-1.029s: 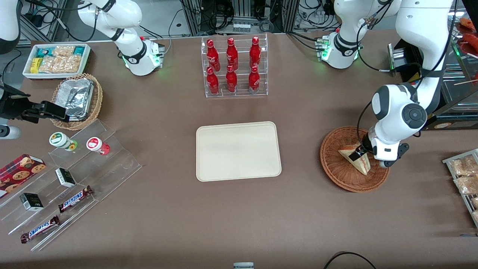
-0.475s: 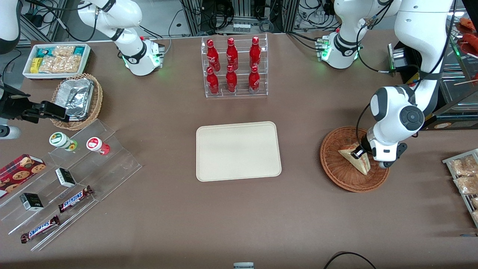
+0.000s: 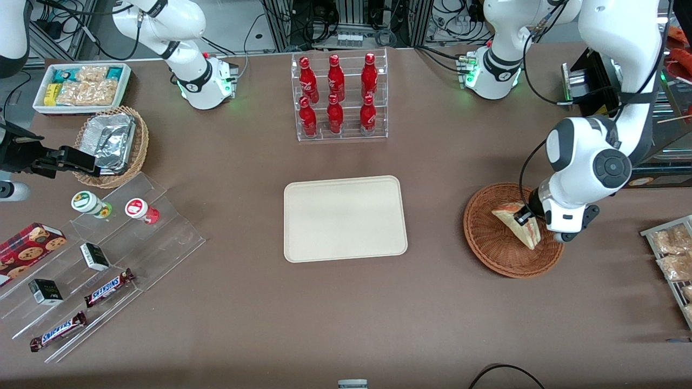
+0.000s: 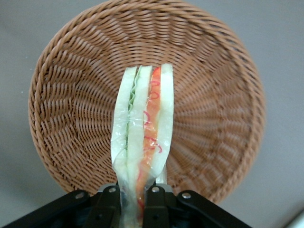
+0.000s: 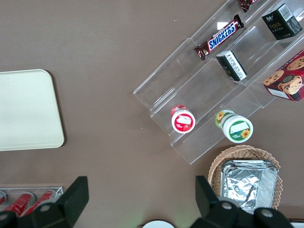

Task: Place sandwich from basket to tray
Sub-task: 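Lift the sandwich and carry it over the cream tray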

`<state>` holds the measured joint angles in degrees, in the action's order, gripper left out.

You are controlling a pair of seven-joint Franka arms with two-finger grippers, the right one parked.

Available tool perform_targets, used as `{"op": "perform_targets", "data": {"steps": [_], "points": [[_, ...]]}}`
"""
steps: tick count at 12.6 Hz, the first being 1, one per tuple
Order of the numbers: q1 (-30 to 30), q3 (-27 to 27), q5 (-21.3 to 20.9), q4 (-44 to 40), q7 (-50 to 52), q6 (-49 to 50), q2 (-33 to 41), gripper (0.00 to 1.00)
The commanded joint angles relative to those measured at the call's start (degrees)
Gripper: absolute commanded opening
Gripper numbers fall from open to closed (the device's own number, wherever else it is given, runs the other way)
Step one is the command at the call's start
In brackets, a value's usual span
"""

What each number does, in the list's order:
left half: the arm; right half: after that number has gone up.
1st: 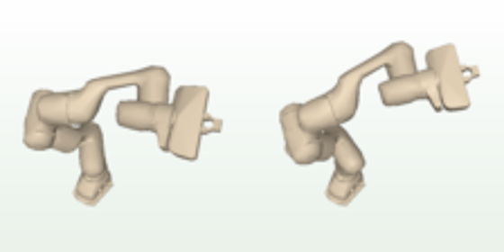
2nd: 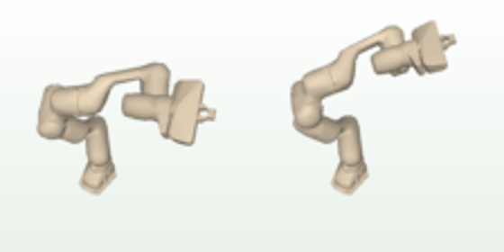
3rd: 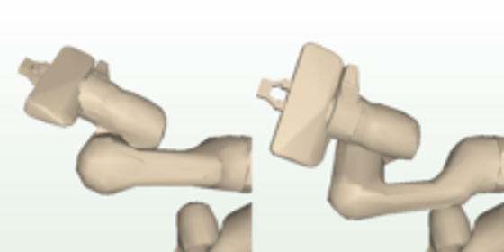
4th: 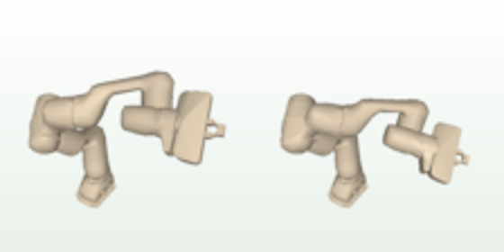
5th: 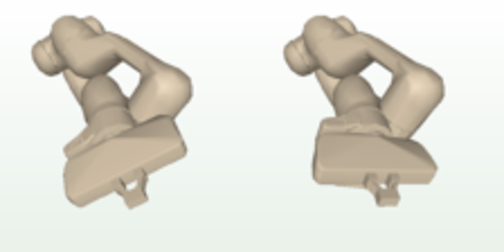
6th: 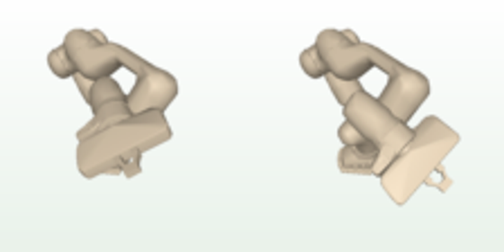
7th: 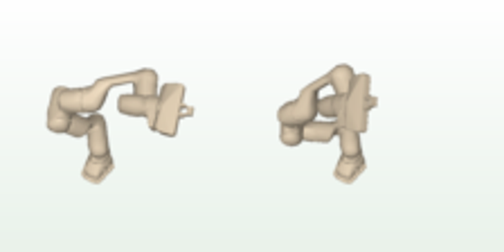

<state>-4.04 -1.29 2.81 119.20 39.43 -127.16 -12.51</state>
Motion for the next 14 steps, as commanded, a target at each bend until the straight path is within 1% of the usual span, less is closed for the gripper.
{"op": "perform_targets", "data": {"steps": [1, 3, 4, 8, 10, 14], "points": [[-0.53, -2.04, -0.17, -3.0, -3.73, 3.31, 0.3, 0.0], [-0.61, -5.63, -0.17, -5.02, -4.1, 4.37, -0.49, 0.0], [-1.57, -6.7, -0.26, -6.16, -4.1, 4.46, -1.1, 0.0], [-8.85, -6.8, -2.02, -8.71, -4.8, 4.55, -2.95, 0.0], [-13.34, -6.71, -2.28, -12.57, -4.63, 6.73, -6.28, 0.0], [-21.87, -6.62, -2.46, -26.35, 0.29, 11.92, -17.34, 0.0]]}}
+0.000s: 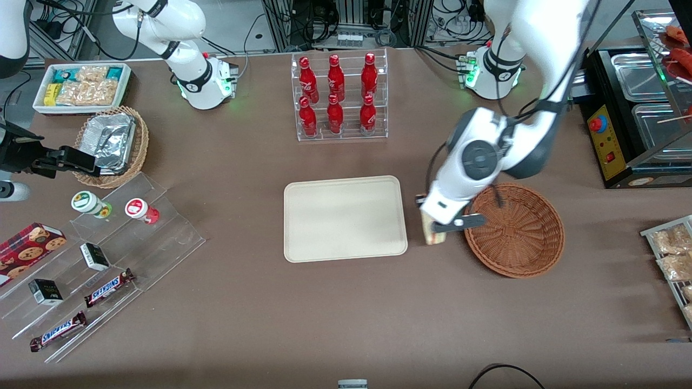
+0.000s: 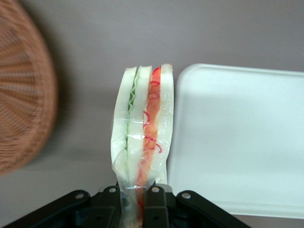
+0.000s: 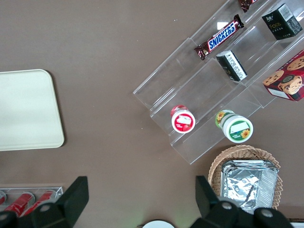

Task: Place sandwich from basket to tray
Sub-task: 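Lift the sandwich and carry it over the cream tray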

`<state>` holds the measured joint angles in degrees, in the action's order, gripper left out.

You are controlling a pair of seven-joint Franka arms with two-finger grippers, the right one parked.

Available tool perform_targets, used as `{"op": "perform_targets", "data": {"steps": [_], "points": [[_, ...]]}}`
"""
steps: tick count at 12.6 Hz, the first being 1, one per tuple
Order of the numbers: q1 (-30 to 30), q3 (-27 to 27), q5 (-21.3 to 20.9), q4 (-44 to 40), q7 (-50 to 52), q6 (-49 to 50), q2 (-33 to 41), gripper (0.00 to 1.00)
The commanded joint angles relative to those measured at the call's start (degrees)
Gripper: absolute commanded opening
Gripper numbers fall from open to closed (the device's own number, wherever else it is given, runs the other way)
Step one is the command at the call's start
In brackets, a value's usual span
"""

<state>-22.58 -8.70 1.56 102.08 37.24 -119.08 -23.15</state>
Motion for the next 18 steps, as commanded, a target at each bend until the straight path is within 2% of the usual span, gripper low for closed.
{"op": "perform_targets", "data": {"steps": [1, 10, 15, 18], "points": [[-4.66, 0.7, -1.03, -11.88, 2.84, 5.77, -8.21, 0.0], [-15.12, 0.79, -0.85, -26.73, 11.27, 5.96, -21.04, 0.0], [-17.06, 1.32, -0.94, -32.9, 12.68, 6.22, -25.45, 0.0], [-17.59, 1.23, -4.97, -36.23, 16.01, 5.87, -28.34, 0.0]]}}
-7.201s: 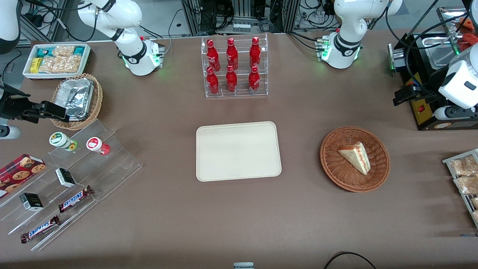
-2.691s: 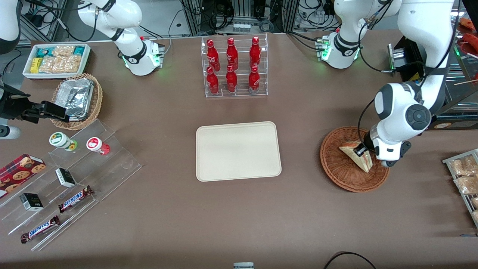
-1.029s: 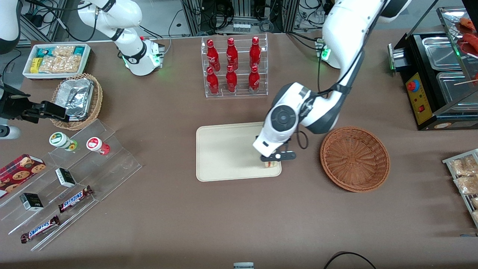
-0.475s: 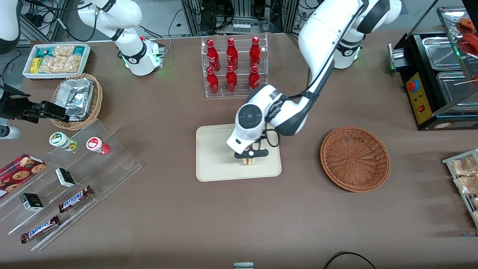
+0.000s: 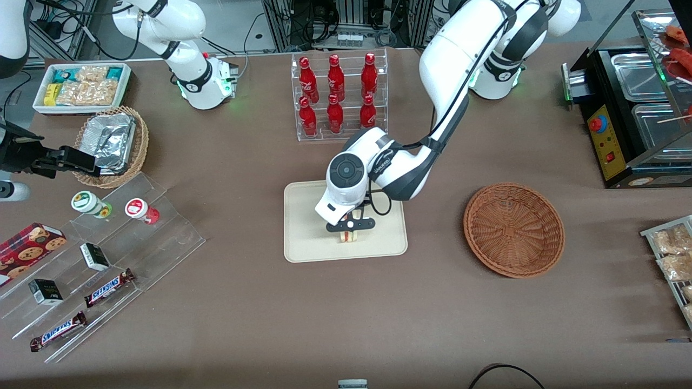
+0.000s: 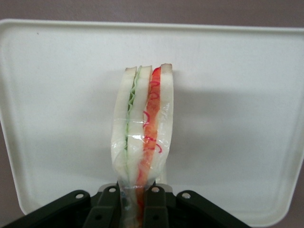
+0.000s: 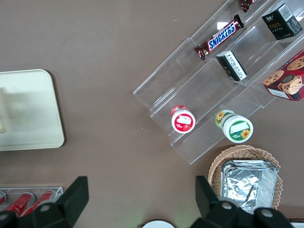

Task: Place sandwich from basket to tray
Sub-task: 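Lower the sandwich onto the tray and open the left gripper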

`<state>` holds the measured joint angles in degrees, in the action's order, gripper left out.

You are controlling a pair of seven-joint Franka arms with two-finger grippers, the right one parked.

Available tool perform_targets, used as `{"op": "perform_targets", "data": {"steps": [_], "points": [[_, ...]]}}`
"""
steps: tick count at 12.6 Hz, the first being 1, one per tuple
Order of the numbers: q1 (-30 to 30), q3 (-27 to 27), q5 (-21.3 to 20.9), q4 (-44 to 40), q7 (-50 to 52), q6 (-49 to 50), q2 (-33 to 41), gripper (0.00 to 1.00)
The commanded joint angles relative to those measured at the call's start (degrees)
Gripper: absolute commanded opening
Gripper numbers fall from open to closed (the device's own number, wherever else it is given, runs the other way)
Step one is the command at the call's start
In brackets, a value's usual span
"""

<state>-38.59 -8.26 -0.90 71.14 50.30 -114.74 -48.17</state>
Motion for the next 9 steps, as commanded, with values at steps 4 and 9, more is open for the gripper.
{"op": "perform_targets", "data": {"steps": [4, 9], "points": [[-1.66, 0.79, -2.97, -5.84, 3.31, 1.54, -3.95, 0.0], [-1.75, 0.7, -2.79, -5.93, 5.86, 0.75, -4.21, 0.0]]}}
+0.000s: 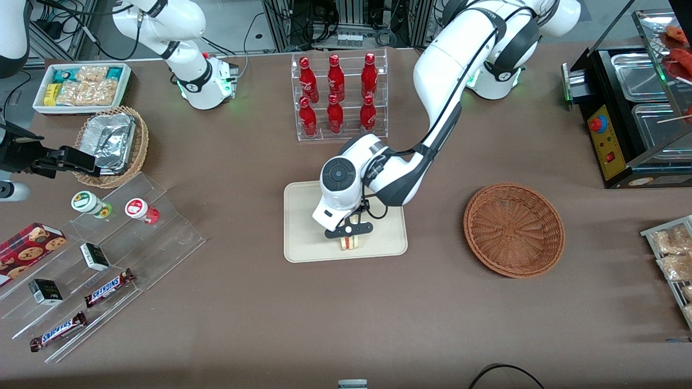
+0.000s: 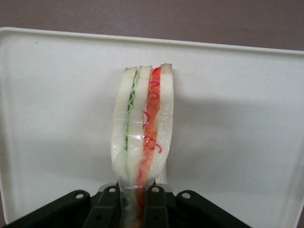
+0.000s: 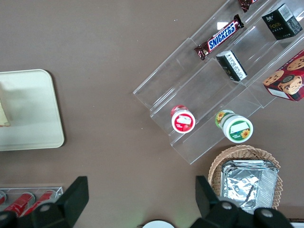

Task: Place sandwich from basket to tray
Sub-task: 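Lower the sandwich onto the tray and open the left gripper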

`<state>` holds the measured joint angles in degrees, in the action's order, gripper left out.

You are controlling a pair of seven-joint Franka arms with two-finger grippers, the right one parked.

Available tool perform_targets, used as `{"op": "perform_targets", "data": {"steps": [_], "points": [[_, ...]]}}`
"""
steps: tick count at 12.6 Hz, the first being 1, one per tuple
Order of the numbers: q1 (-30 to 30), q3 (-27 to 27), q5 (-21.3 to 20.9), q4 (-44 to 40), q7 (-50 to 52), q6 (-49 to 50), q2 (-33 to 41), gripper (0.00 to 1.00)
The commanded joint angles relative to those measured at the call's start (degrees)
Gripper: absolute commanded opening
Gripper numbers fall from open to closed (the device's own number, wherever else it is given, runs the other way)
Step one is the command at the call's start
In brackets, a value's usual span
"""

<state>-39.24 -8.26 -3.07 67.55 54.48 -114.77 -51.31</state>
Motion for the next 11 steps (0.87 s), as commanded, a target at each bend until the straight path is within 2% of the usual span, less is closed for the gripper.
{"op": "perform_targets", "data": {"steps": [1, 2, 4, 6, 11], "points": [[-1.1, 0.62, -0.62, -2.33, 1.68, 0.86, -1.07, 0.0], [-1.1, 0.62, -0.54, -2.24, 1.68, 0.77, -1.16, 0.04], [-1.1, 0.53, -0.54, -2.24, 1.68, 0.68, -1.6, 0.59], [-1.1, 0.53, -0.45, -2.07, 1.59, -0.37, -1.6, 0.99], [-0.49, 0.44, -0.27, -2.24, 0.8, 1.99, 2.08, 1.0]]}}
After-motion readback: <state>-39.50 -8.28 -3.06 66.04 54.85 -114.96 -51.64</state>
